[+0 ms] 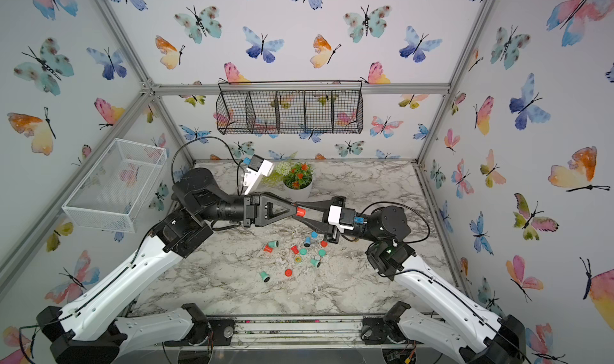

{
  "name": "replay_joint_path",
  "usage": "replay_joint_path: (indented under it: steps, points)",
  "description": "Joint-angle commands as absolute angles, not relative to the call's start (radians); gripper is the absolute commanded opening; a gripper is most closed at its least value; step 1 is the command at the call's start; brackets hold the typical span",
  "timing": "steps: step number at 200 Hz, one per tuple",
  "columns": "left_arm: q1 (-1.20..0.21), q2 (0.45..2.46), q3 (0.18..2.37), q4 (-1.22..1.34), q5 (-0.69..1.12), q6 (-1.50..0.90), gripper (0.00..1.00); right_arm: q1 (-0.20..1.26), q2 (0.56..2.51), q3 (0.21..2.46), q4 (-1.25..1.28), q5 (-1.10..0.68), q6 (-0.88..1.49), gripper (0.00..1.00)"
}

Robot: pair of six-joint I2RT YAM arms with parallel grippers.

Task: Close the stamp cap
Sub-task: Adjust the stamp.

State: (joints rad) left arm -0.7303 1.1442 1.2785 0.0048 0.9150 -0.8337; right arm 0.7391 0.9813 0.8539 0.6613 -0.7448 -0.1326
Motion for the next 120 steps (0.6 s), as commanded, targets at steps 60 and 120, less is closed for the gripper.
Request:
replay_joint_path:
  steps: [60, 120]
  points:
    - [-0.739, 1.138, 1.284, 0.014, 0.934, -0.819, 0.10, 0.742, 0.964, 0.864, 0.631, -0.686, -0.135, 0.26]
    - [-0.739, 1.137, 1.281, 0.018, 0.941, -0.822, 0.10, 0.742, 0.970, 0.864, 0.644, -0.670, -0.114, 0.30]
